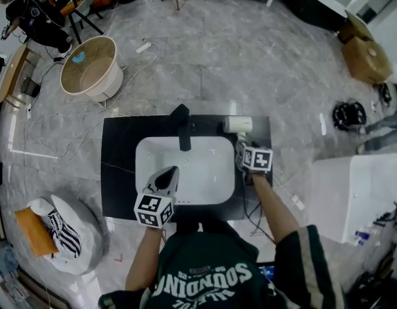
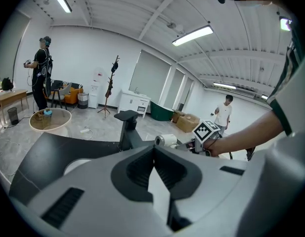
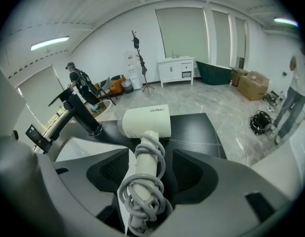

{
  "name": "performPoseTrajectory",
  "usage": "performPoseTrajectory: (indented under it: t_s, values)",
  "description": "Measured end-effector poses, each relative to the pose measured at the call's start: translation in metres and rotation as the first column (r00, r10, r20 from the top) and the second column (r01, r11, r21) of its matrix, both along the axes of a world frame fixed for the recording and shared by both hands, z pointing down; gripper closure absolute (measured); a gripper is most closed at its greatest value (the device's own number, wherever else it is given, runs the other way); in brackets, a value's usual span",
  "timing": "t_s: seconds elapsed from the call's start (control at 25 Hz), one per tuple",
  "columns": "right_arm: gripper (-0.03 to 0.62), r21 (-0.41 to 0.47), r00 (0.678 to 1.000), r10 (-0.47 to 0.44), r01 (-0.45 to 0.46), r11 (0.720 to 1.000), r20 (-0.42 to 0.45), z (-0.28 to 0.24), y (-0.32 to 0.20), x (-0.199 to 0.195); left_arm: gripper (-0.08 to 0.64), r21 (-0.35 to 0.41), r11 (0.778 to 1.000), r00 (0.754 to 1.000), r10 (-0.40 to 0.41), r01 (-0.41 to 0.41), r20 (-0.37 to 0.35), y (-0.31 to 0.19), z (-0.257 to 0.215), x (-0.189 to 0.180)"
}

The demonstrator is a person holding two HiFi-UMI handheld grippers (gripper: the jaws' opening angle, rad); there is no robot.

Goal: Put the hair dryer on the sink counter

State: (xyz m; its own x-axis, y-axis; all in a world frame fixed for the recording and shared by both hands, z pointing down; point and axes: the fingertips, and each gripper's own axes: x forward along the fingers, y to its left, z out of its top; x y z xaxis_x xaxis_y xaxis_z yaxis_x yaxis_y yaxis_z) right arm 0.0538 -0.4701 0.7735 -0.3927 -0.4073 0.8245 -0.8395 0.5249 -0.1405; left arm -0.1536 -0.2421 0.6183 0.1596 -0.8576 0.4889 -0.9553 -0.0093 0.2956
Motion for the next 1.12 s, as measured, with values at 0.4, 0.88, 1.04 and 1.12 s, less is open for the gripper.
performPoseTrajectory:
  t_s: [0.4,0.88,1.04,1.12]
  values:
    - [0.454,0.053,0.992,-0.017,0.01,0.999,0.126,-0.062,0.056,0.009,0.56,0.063,0.994,0.996,0.082,-0.084,0.035,-0.01,-0.024,0.013]
    - [0.589,0.29,0.951,-0.125,0.04,0.956,0.283,-0.155,0.103,-0.007,0.56,0.113,0.984,0.987,0.129,-0.139,0.092,-0.015,-0.054,0.017]
    - [0.591,0.431,0.925,-0.212,0.059,0.901,0.317,-0.206,0.108,-0.02,0.56,0.146,0.978,0.985,0.134,-0.149,0.108,-0.018,-0.07,0.017]
    - [0.591,0.468,0.913,-0.235,0.057,0.882,0.332,-0.223,0.11,-0.022,0.558,0.16,0.976,0.985,0.128,-0.145,0.112,-0.02,-0.076,0.016]
